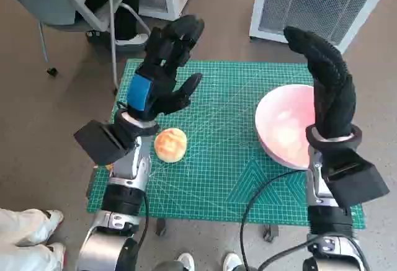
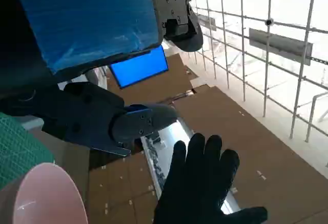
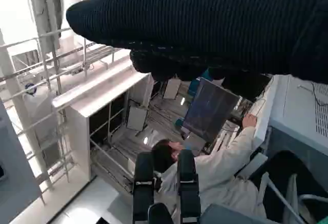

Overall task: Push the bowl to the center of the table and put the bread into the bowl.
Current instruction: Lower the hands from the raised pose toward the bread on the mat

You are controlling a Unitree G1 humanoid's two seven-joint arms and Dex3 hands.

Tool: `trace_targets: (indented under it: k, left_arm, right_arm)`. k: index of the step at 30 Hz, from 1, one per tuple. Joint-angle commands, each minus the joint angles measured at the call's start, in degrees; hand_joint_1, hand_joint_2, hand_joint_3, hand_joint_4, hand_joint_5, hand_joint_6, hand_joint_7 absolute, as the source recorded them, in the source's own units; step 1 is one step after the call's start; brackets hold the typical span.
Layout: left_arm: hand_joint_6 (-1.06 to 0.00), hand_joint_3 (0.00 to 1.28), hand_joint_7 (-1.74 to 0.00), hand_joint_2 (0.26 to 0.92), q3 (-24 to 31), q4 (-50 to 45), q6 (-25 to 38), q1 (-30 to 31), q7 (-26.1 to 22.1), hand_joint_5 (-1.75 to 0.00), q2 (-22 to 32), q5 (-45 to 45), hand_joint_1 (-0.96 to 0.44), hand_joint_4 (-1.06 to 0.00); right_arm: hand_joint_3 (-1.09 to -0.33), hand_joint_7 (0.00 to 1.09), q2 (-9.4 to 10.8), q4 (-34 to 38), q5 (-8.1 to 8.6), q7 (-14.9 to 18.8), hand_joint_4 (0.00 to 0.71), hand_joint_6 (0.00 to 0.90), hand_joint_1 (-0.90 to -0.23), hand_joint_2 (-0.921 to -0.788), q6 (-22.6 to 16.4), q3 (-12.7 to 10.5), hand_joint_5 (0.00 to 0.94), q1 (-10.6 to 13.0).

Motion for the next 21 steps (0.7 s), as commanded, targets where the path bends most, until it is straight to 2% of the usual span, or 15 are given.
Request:
trace_targets:
  k: [1, 15, 21]
  left_arm:
    - [0.00, 0.50, -0.74, 0.912, 0.1, 0.5, -0.7, -1.2, -0.3, -0.14, -0.2, -0.5, -0.32, -0.17]
    - [0.00, 0.50, -0.74, 0.915, 0.2, 1.1, -1.2, -1.4, -0.4, -0.15, -0.4, -0.5, -0.32, -0.16]
    - [0.00, 0.50, -0.74, 0.916, 0.2, 0.9, -1.3, -1.2, -0.2, -0.16, -0.5, -0.4, -0.32, -0.16]
  right_arm:
    - [-0.754, 0.66, -0.2, 0.2, -0.69, -0.5, 0.286, 0.028, -0.591, -0.921, 0.5, -0.3, 0.001, 1.4]
    - [-0.755, 0.66, -1.0, 1.0, -1.60, -0.9, 0.277, 0.029, -0.589, -0.921, -0.2, -0.7, 0.000, 1.4]
    - [-0.757, 0.66, -1.1, 1.1, -1.49, -0.7, 0.276, 0.028, -0.586, -0.921, -0.2, -0.7, 0.000, 1.4]
